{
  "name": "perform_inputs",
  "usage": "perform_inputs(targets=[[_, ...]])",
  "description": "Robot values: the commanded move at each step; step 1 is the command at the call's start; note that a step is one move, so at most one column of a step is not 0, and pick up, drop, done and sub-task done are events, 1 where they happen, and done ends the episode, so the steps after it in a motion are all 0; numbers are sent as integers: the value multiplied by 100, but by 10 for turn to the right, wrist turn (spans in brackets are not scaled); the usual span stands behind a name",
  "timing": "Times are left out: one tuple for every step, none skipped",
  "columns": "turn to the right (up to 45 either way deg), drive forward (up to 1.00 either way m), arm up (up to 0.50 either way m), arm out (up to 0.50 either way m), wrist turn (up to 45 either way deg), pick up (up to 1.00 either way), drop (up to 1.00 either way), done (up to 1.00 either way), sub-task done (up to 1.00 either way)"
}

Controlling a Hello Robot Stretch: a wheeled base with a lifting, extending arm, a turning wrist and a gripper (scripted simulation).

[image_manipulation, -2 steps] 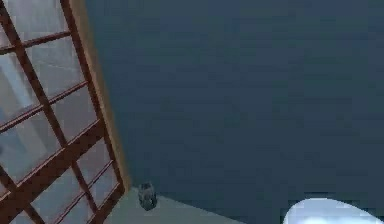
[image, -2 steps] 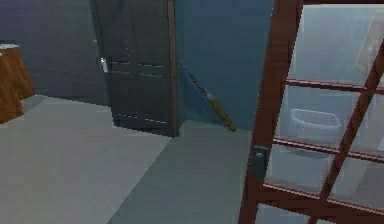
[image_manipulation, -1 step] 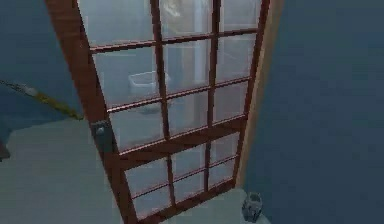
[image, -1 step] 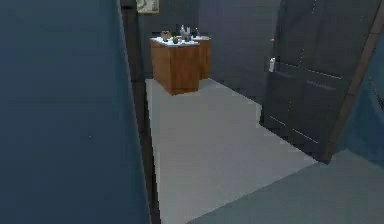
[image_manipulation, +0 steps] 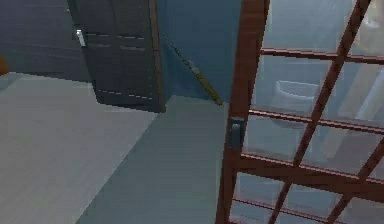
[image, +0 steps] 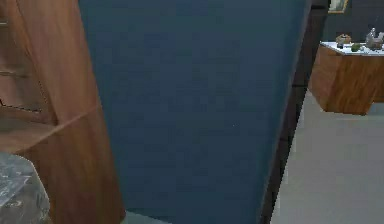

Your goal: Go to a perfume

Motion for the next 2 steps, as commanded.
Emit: perform_inputs(targets=[[0, 30, 0, 0, 0, 0, 0, 0, 0], [-450, 0, 0, 0, 0, 0, 0, 0, 0]])
